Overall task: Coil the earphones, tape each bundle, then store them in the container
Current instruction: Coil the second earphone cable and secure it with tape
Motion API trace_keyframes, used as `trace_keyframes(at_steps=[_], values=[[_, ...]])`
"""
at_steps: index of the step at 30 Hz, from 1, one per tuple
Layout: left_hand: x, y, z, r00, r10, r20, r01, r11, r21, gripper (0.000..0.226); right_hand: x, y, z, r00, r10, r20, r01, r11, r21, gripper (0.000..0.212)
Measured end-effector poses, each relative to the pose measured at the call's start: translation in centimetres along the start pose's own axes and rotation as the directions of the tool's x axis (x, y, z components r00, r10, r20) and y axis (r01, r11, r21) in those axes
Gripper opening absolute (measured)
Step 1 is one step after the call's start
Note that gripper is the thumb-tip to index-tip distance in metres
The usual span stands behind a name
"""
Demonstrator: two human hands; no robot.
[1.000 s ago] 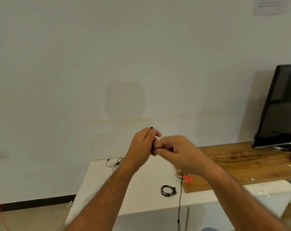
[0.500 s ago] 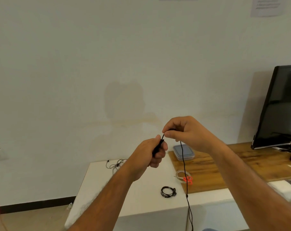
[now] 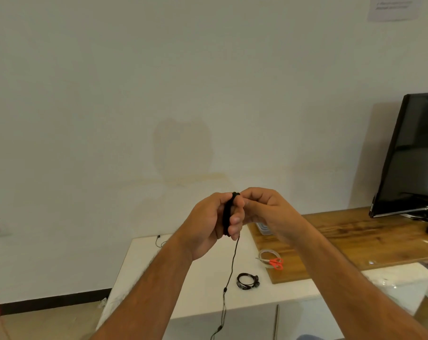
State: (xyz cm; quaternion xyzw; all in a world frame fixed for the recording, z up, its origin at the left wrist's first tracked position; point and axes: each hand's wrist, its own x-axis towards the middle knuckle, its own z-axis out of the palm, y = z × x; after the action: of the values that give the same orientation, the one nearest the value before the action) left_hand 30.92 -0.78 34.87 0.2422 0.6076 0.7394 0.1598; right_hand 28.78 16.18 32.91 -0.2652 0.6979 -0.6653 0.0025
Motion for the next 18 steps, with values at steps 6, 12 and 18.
trace_keyframes(at_steps=[6, 12, 18], values=[[0.4, 0.7, 0.2, 0.997, 0.068, -0.046, -0.067, 0.998, 0.011, 0.038, -1.0, 1.0, 1.7, 0.998, 0.063, 0.011, -0.064, 0.998, 0.019, 0.024], [1.0, 0.7, -0.2, 0.968, 0.218, -0.125, -0.189, 0.959, 0.209, 0.035, -2.1, 1.7, 2.8, 0.972, 0.206, 0.110, -0.198, 0.977, -0.081, 0.023], [1.4, -1.0, -1.7, 0.938, 0.263, -0.228, -0.119, 0.857, 0.501, 0.031, -2.3, -0.9, 2.0, 0.954, 0.239, 0.180, -0.174, 0.932, -0.317, 0.017]])
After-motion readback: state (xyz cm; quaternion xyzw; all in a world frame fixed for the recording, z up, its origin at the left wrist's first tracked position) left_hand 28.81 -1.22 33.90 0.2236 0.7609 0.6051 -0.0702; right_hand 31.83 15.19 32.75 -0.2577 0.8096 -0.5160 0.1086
